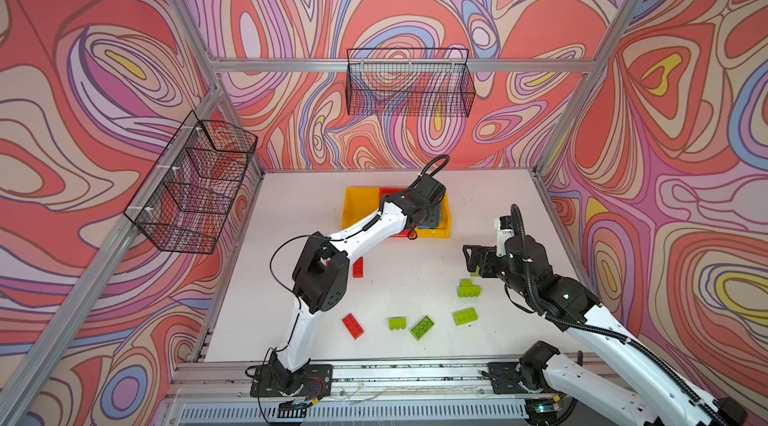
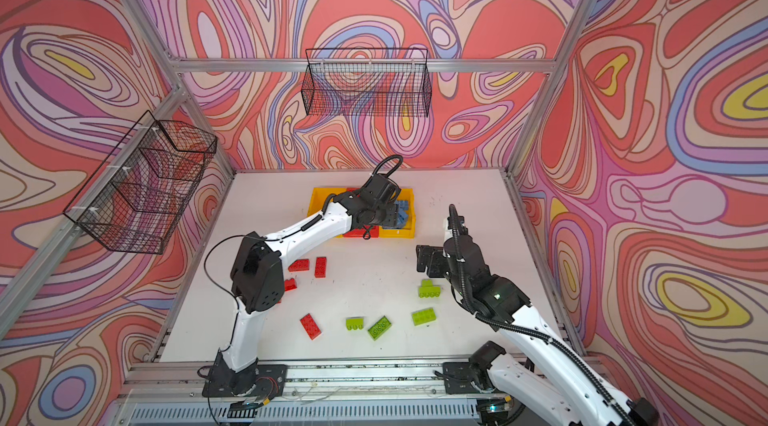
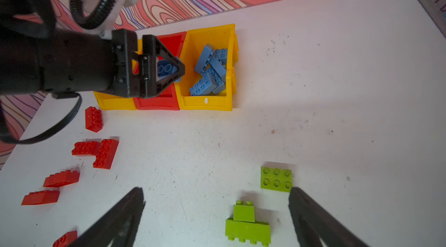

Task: Sort the legos into containers by color
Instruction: 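Carry the blue brick to the yellow bin and release with the left gripper, then grasp a lime-green brick with the right gripper while the left arm withdraws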

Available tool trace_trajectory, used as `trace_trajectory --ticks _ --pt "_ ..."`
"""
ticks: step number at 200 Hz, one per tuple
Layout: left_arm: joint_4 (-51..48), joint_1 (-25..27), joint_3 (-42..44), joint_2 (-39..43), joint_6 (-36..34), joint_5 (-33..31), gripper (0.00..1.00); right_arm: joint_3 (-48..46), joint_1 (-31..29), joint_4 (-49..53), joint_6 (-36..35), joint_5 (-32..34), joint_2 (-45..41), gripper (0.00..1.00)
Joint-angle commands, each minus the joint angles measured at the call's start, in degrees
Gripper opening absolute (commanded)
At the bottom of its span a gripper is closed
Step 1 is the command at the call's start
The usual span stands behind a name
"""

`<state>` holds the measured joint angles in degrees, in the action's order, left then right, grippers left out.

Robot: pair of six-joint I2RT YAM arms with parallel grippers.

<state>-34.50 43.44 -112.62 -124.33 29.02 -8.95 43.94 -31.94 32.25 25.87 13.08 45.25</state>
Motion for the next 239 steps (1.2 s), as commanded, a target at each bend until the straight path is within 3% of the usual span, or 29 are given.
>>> trace_trajectory --ticks 1,39,45,56,79,108,135,196,239 --pt "-4.91 -0.53 -8.10 -5.79 -3.45 0.76 0.60 -0.19 -0.05 3.42 1.55 1.98 -1.65 0.98" --pt "-3.26 -1.31 -15.67 -11.75 -5.30 0.15 0.68 1.73 -0.10 5.93 2.00 2.64 -2.40 0.98" --pt "-3.37 -1.55 -16.75 -12.57 -5.33 0.54 0.76 2.00 -0.03 6.29 2.08 2.74 -2.59 0.98" --pt "-4.04 -1.86 -19.10 -13.98 -5.81 1.51 0.99 2.19 -0.05 6.60 2.08 2.94 -2.69 0.98" --pt "-4.46 -1.97 -21.94 -15.13 -7.35 2.94 1.00 2.31 -0.06 6.80 2.41 3.82 -2.62 0.98" --pt "-2.00 -1.88 -17.54 -11.16 -7.52 3.90 1.00 1.77 -0.05 6.63 3.05 5.07 -1.91 0.98" --pt "4.20 -1.78 -5.52 -2.38 -6.16 4.56 1.00 1.24 -0.05 6.29 3.47 5.16 1.52 0.98" --pt "21.23 -1.78 33.95 25.46 -3.19 3.17 1.00 -2.82 0.04 0.77 4.54 5.81 11.98 0.98" --pt "20.61 -1.44 52.23 42.75 -2.15 2.68 1.00 -4.66 2.48 -4.24 4.85 5.67 21.10 0.98"
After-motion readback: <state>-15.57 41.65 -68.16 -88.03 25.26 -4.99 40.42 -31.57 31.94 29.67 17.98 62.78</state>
